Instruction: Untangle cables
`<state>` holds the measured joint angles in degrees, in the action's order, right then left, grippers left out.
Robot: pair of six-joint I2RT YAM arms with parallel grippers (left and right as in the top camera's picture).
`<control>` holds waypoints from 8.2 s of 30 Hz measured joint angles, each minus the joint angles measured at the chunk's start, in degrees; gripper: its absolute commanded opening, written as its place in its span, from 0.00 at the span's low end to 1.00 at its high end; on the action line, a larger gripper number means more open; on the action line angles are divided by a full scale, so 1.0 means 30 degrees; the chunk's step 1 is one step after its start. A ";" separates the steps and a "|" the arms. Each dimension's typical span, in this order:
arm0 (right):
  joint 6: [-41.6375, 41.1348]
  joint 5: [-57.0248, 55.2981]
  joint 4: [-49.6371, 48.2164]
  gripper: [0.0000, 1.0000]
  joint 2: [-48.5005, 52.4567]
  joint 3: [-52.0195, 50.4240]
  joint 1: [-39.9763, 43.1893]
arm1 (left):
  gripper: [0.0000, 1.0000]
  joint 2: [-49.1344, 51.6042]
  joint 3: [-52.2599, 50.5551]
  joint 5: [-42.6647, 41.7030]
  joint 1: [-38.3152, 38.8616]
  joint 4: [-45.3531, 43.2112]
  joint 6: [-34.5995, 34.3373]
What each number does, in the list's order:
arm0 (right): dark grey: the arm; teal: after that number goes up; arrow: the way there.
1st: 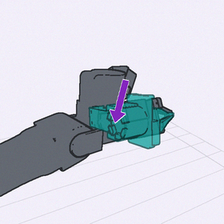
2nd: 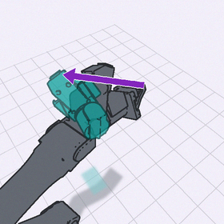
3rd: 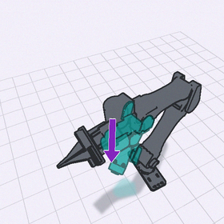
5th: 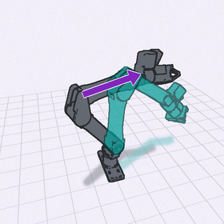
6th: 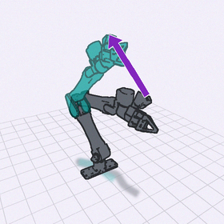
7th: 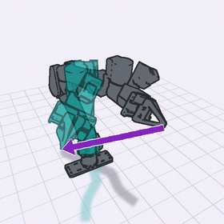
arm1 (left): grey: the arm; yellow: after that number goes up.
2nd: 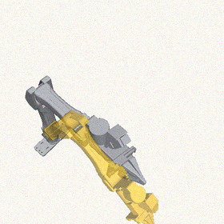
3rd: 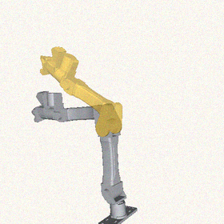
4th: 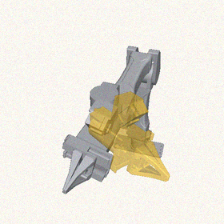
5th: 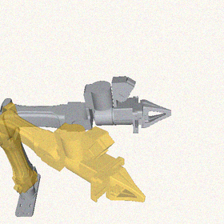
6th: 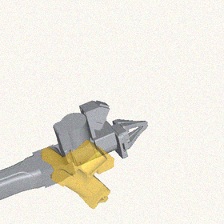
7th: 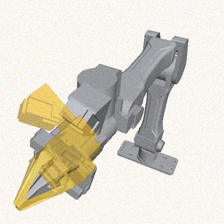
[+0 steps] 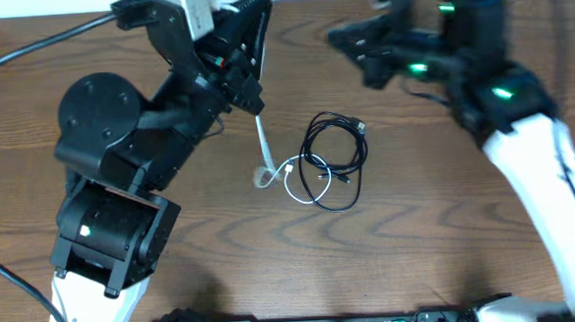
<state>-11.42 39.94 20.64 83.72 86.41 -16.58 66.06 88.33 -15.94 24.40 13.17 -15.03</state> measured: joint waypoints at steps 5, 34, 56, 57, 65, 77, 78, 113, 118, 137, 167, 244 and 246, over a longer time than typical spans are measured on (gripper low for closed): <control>-0.0299 -0.1770 0.2288 0.01 -0.2280 0.0044 0.1064 | 0.08 0.0182 0.0000 0.0007 0.0000 0.2310 0.0423; -0.3789 -0.6535 0.7220 0.27 0.9165 0.0022 -0.3701 | 0.07 0.3774 0.0058 0.7584 -0.8196 1.5089 -0.0306; -0.7854 -1.4207 0.5756 0.20 1.2582 0.0015 -0.7213 | 0.08 0.6178 0.0058 0.5705 -1.1817 1.5118 -0.0488; -0.7898 -1.4498 0.5748 0.20 1.2582 0.0015 -0.7213 | 0.07 0.6222 0.0058 0.5690 -1.1817 1.5118 -0.0488; -0.8043 -1.6334 0.5268 0.10 1.3151 0.0073 -0.7213 | 0.08 0.6375 0.0058 0.5464 -1.1817 1.5118 -0.0488; -0.6827 -1.5074 0.8276 0.01 1.3500 0.1596 -0.6856 | 0.07 0.6375 0.0058 0.4503 -1.1817 1.5103 -0.0211; -0.6397 -1.4564 0.8859 0.01 1.3500 0.2018 -0.6703 | 0.07 0.6375 0.0058 0.4299 -1.1810 1.5103 -0.0044; -0.0437 -0.7548 1.5715 0.34 0.6732 0.9522 -0.0393 | 0.68 0.7854 0.0022 -0.5719 -0.7235 1.3282 0.6513; -0.0532 -0.7796 1.6203 0.38 0.6972 0.9449 0.0729 | 0.62 1.0244 0.0007 -0.3453 -0.4787 1.3114 0.5457; -0.0525 -0.7970 1.7631 0.42 0.6965 0.9428 0.1486 | 0.50 1.6597 -0.0262 0.2878 -0.2492 1.0732 0.1923; -0.0437 -0.7970 1.8272 0.43 0.6965 0.9428 0.1486 | 0.07 1.8768 -0.0219 0.3038 -0.0991 1.0637 0.2506; 0.1996 -0.1137 1.3114 0.51 1.2896 0.9296 -0.1982 | 0.07 0.2696 0.1297 -0.2732 -0.1282 0.2106 -0.4065; 0.2106 -0.1122 1.3908 0.51 1.2896 0.9296 -0.2098 | 0.08 0.2696 0.1297 -0.2732 -0.1501 0.2113 -0.4065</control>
<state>-5.10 36.58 62.37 122.41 114.30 -22.87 74.15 92.23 -24.14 19.90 19.51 -27.22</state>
